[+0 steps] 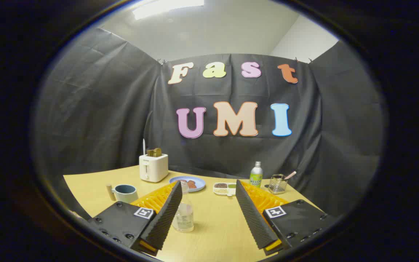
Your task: Take the bottle from table, then pour the juice into the cup, finally place the bottle on the coaster
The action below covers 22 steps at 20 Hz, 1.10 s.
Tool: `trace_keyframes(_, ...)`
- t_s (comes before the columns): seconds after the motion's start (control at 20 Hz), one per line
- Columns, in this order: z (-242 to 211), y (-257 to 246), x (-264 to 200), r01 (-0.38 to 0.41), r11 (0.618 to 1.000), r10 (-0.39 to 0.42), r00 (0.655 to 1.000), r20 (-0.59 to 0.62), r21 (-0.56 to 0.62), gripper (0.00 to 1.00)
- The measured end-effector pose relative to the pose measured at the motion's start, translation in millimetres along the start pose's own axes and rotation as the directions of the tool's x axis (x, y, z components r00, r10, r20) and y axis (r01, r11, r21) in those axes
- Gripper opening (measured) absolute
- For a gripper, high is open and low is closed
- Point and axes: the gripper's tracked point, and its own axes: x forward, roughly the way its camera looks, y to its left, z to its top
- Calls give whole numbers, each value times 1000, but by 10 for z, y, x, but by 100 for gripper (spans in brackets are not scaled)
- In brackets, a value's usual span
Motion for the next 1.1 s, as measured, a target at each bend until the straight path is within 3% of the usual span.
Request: trace_keyframes(1.1, 101, -63, -78, 22, 1000, -22, 1000, 17, 16, 95)
